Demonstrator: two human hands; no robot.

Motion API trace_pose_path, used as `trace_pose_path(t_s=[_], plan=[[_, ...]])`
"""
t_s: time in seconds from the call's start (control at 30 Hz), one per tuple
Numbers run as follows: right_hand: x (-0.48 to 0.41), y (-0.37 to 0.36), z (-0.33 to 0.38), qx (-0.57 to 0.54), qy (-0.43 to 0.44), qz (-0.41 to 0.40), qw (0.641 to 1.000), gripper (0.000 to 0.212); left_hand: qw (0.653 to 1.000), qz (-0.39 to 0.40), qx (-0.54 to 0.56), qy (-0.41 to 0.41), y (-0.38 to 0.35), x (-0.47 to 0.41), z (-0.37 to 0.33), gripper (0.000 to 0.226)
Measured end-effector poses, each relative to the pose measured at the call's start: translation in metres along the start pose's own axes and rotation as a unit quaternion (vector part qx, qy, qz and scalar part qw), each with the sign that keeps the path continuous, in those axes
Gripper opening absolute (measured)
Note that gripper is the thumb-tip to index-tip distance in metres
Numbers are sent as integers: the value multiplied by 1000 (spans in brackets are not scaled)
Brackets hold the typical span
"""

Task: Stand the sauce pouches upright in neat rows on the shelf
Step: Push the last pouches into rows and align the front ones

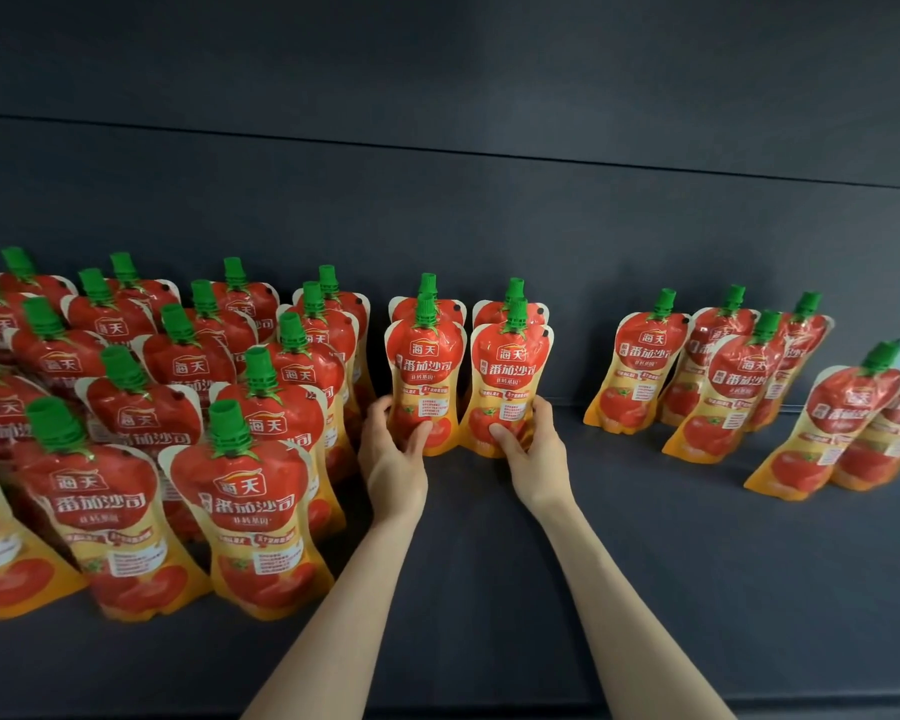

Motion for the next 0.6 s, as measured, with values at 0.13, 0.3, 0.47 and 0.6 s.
trace_pose_path(t_s=[0.13,0.3,0.47,0.6], plan=[[0,0,0,5,0,5,1000,50,1000,2,2,3,0,0,1,47],[1,0,1,-5,-3,16,1000,49,1000,2,1,4,0,-2,3,47],[3,1,2,-19,-5,21,1000,46,1000,5,2,8,0,-3,4,47],[4,4,4,-30,-8,23,999,47,1000,7,2,8,0,-3,5,47]])
Point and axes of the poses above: each hand's wrist, its own x-axis away from the middle knuckle, its own y-axis out of the back of the hand, z = x × y, the point moved 7 cm from there along -x, towards the middle knuckle, and after that the axes turned 4 degrees about -y, right-handed, at the moved point
